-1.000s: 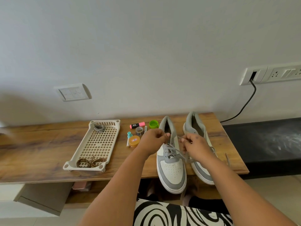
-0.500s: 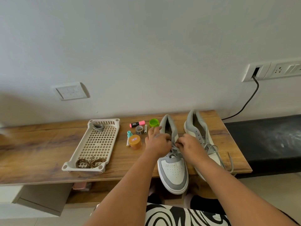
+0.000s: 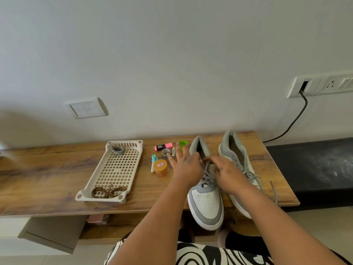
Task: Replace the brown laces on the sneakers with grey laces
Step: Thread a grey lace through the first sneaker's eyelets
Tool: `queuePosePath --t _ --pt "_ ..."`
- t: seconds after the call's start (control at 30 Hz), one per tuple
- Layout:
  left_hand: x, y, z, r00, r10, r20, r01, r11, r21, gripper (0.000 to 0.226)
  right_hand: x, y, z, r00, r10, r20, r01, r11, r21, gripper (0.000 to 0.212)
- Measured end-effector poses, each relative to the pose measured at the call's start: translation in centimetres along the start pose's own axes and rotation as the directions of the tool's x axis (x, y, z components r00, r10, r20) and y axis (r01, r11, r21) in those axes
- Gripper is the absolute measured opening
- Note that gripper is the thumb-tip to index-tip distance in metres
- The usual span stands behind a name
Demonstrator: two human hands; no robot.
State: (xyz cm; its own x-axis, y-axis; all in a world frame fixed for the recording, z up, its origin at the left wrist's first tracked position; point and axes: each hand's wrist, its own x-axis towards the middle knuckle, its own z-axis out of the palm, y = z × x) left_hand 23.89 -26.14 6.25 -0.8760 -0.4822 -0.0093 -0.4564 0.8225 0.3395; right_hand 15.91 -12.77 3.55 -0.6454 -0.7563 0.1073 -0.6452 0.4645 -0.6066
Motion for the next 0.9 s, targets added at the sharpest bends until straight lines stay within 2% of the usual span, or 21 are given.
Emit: queuePosePath --t 0.07,0.1,0.13,0.17,0.2,0.23,0.27,0.3,0.33,0.37,0.4,0.43,0.47,0.5,0.53,0.6,0.73,0.8,0.83,0.87,0.9 --pt "0.4 0.0 -1.2 0.988 -0.069 -0.137 0.051 0.991 -0.127 0.023 0.0 0.0 -0.5 0.999 0.026 -0.018 -0.025 0.998 0.060 0.035" --pt "0.7 0.0 -1.9 0.971 -0.166 -0.174 0.106 0.944 -0.313 0.022 0.0 0.0 -0.7 0.999 0.045 -0.015 -0.044 0.996 0.078 0.034" --pt "0.9 -0.3 -2.9 0.939 -0.312 -0.147 0.163 0.778 -0.606 0.019 0.1 0.0 -0.8 0.998 0.058 -0.008 -0.057 0.995 0.087 0.035" --pt "1.0 -0.6 -4.3 0.899 -0.439 -0.015 0.197 0.433 -0.880 0.017 0.1 0.1 -0.8 0.998 0.067 0.001 -0.067 0.995 0.080 0.036" --pt "0.9 -1.1 -5.6 0.883 -0.442 0.156 0.158 -0.032 -0.987 0.018 0.1 0.1 -0.8 0.997 0.073 0.007 -0.073 0.995 0.064 0.038" --pt "0.8 -2.0 -6.3 0.887 -0.384 0.256 0.067 -0.440 -0.895 0.022 0.2 0.2 -0.8 0.997 0.079 0.011 -0.079 0.996 0.048 0.040" --pt "0.6 -2.9 -6.7 0.881 -0.367 0.298 -0.025 -0.664 -0.747 0.026 0.3 0.2 -0.7 0.996 0.088 0.012 -0.088 0.995 0.045 0.042" --pt "0.5 -3.6 -6.9 0.866 -0.384 0.320 -0.058 -0.713 -0.698 0.028 0.3 0.3 -0.6 0.995 0.098 0.017 -0.099 0.994 0.046 0.043" --pt "0.3 -3.7 -7.1 0.839 -0.436 0.326 -0.035 -0.641 -0.767 0.028 0.4 0.3 -0.5 0.994 0.105 0.024 -0.106 0.993 0.049 0.044" --pt "0.1 -3.6 -7.0 0.801 -0.527 0.284 0.032 -0.436 -0.899 0.026 0.5 0.4 -0.5 0.993 0.111 0.028 -0.112 0.992 0.052 0.044" --pt "0.1 -3.4 -6.6 0.783 -0.600 0.165 0.142 -0.086 -0.986 0.024 0.6 0.5 -0.5 0.993 0.116 0.030 -0.118 0.991 0.060 0.045" --pt "0.1 -3.3 -6.0 0.807 -0.590 -0.013 0.233 0.339 -0.912 0.020 0.7 0.5 -0.5 0.992 0.121 0.030 -0.123 0.990 0.072 0.045" --pt "0.2 -3.2 -5.1 0.865 -0.472 -0.172 0.246 0.697 -0.674 0.017 0.8 0.7 -0.6 0.991 0.127 0.032 -0.129 0.988 0.087 0.046" --pt "0.3 -3.0 -4.4 0.926 -0.300 -0.229 0.191 0.896 -0.402 0.019 0.8 0.7 -0.6 0.991 0.133 0.035 -0.135 0.986 0.097 0.047" --pt "0.3 -2.7 -3.8 0.969 -0.147 -0.197 0.104 0.972 -0.211 0.027 0.8 0.8 -0.6 0.990 0.139 0.035 -0.142 0.984 0.107 0.050" --pt "0.4 -1.6 -2.6 0.999 0.035 -0.027 -0.036 0.999 -0.008 0.034 0.7 0.8 -0.6 0.989 0.145 0.034 -0.148 0.982 0.119 0.056" --pt "0.5 -0.7 -0.9 0.984 0.036 0.175 -0.045 0.998 0.049 0.025 0.6 1.3 -0.4 0.989 0.142 0.049 -0.146 0.984 0.106 0.063" --pt "0.5 -0.8 -1.1 0.986 -0.010 0.168 0.020 0.998 -0.058 0.018 0.7 1.3 -0.5 0.989 0.135 0.052 -0.140 0.983 0.114 0.065" --pt "0.5 -0.8 -1.6 0.988 -0.038 0.147 0.069 0.975 -0.209 0.014 0.7 1.3 -0.5 0.990 0.135 0.050 -0.140 0.983 0.121 0.064" --pt "0.5 -0.9 -2.2 0.990 -0.077 0.116 0.121 0.886 -0.448 0.012 0.7 1.2 -0.6 0.989 0.140 0.048 -0.145 0.982 0.125 0.061" --pt "0.4 -1.0 -3.1 0.987 -0.129 0.093 0.157 0.678 -0.718 0.013 0.7 1.2 -0.6 0.988 0.146 0.046 -0.151 0.981 0.126 0.058"
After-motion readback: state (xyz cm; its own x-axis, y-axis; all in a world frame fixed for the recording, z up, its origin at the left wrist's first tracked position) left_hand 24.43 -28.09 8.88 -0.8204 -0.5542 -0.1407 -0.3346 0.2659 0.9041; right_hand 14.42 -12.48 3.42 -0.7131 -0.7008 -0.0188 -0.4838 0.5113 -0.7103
